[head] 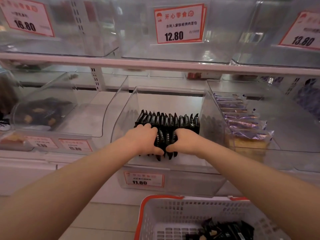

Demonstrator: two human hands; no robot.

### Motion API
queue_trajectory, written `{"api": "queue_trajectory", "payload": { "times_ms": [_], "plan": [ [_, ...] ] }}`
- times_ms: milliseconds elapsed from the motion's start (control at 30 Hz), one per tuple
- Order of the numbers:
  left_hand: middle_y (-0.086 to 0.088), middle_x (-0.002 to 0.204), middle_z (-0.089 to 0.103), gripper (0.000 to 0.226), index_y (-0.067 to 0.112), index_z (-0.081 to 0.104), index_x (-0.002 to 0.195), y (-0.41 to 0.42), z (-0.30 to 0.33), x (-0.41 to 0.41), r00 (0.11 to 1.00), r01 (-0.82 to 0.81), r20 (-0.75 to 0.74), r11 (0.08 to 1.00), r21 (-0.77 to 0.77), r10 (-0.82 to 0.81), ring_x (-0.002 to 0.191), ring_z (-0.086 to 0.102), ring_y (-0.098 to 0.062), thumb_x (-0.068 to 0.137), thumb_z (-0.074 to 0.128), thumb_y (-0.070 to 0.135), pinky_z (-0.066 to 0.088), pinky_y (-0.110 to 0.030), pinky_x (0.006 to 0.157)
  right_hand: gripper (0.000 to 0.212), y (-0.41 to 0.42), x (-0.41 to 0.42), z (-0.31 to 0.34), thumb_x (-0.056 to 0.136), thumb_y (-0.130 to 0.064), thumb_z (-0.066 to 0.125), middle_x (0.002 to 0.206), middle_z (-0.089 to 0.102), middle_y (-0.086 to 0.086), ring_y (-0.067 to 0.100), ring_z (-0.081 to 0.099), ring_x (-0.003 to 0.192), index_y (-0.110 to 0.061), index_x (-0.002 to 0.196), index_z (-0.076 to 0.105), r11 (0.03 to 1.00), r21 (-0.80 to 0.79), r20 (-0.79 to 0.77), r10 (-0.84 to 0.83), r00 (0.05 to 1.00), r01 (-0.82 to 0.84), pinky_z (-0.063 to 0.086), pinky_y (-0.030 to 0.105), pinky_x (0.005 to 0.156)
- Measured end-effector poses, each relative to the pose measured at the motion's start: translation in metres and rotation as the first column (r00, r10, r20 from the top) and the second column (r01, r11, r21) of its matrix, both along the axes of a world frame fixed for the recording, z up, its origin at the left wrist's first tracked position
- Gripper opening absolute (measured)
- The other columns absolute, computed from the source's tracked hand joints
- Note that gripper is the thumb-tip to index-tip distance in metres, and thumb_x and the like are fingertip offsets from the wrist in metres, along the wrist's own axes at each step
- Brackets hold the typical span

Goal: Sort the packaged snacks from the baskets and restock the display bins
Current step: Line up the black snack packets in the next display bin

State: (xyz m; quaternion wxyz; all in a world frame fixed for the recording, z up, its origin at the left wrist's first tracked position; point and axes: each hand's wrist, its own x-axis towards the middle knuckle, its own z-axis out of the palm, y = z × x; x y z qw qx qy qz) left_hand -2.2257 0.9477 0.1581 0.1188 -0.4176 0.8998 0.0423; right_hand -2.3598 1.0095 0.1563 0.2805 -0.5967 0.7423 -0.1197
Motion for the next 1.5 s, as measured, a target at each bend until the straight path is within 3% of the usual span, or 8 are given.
{"api": "queue_trajectory", "payload": {
  "times_ms": [167,367,500,667,867,1100,1267,1500],
  "plan": [
    [-0.008,0.119,0.049,0.052,0.011,0.044,0.119,-0.004,0.0,-0.006,0.999,0.006,0.039,0.99,-0.141,-0.001,0.11,0.05,-0.027,0.085,0.061,0.045,0.038,-0.034,0.07,0.053,-0.003,0.003,-0.005,0.076,-0.026,0.076,0.094,0.049,0.006,0.021,0.05,0.083,-0.005,0.112,0.043,0.998,0.059,-0.179,0.048,0.983,-0.038,0.038,0.025,0.054],
    [-0.009,0.121,0.047,0.053,0.012,0.042,0.123,-0.008,-0.003,-0.005,0.997,-0.057,0.038,0.983,-0.175,0.065,0.111,0.051,-0.028,0.086,0.058,0.047,0.037,-0.034,0.069,0.062,-0.013,0.008,-0.012,0.08,-0.034,0.071,0.122,0.038,0.017,0.033,0.054,0.096,-0.009,0.124,0.034,0.982,0.018,-0.456,0.177,0.872,-0.191,0.043,0.036,0.067],
    [-0.01,0.123,0.043,0.067,0.012,0.039,0.125,-0.009,-0.005,0.0,0.997,-0.055,0.051,0.993,-0.101,0.06,0.114,0.045,-0.029,0.078,0.064,0.053,0.043,-0.036,0.078,0.062,-0.016,0.004,-0.018,0.081,-0.034,0.069,0.128,0.031,0.017,0.026,0.045,0.084,-0.01,0.125,0.034,0.976,-0.008,-0.466,0.189,0.865,-0.217,0.04,0.034,0.067],
    [-0.012,0.126,0.041,0.06,0.015,0.036,0.128,-0.007,-0.004,-0.003,0.999,-0.049,0.01,0.993,-0.105,0.05,0.117,0.043,-0.032,0.085,0.057,0.05,0.042,-0.038,0.08,0.086,-0.016,0.005,-0.026,0.078,-0.037,0.072,0.147,0.012,0.019,0.037,0.045,0.117,-0.009,0.14,0.02,0.987,0.033,-0.432,0.154,0.888,-0.155,0.043,0.038,0.086],
    [-0.012,0.123,0.041,0.052,0.014,0.039,0.125,-0.009,-0.004,-0.002,0.998,-0.037,0.036,0.992,-0.117,0.042,0.114,0.045,-0.031,0.086,0.059,0.042,0.038,-0.036,0.073,0.061,-0.02,0.002,-0.019,0.082,-0.026,0.069,0.129,0.037,0.014,0.033,0.055,0.102,-0.009,0.129,0.033,0.984,-0.156,-0.308,0.04,0.95,-0.092,0.042,0.032,0.072],
    [-0.013,0.127,0.038,0.057,0.009,0.037,0.126,-0.013,0.0,-0.005,0.993,-0.014,0.113,0.996,-0.083,0.023,0.117,0.043,-0.032,0.084,0.067,0.031,0.045,-0.039,0.086,0.067,-0.018,0.007,-0.016,0.075,-0.048,0.072,0.129,0.03,0.014,0.029,0.05,0.097,-0.007,0.119,0.041,0.97,0.027,-0.451,0.228,0.863,-0.243,0.041,0.033,0.072],
    [-0.014,0.125,0.038,0.054,0.01,0.037,0.129,-0.017,0.004,0.002,0.974,0.055,0.225,0.994,-0.096,-0.032,0.111,0.048,-0.031,0.083,0.066,0.013,0.044,-0.034,0.078,0.059,-0.007,0.008,-0.018,0.081,-0.02,0.07,0.14,0.017,0.021,0.03,0.058,0.085,-0.005,0.127,0.036,0.94,0.138,-0.575,0.332,0.748,-0.311,0.04,0.032,0.064],
    [-0.013,0.12,0.046,0.039,0.007,0.039,0.126,-0.02,0.003,0.001,0.972,0.108,0.234,0.944,-0.313,-0.033,0.108,0.054,-0.031,0.089,0.049,0.0,0.039,-0.034,0.067,0.051,-0.018,0.012,-0.015,0.084,-0.018,0.068,0.134,0.027,0.021,0.034,0.057,0.084,-0.006,0.122,0.037,0.979,-0.065,-0.482,0.139,0.865,-0.194,0.039,0.034,0.063]
  ]
}}
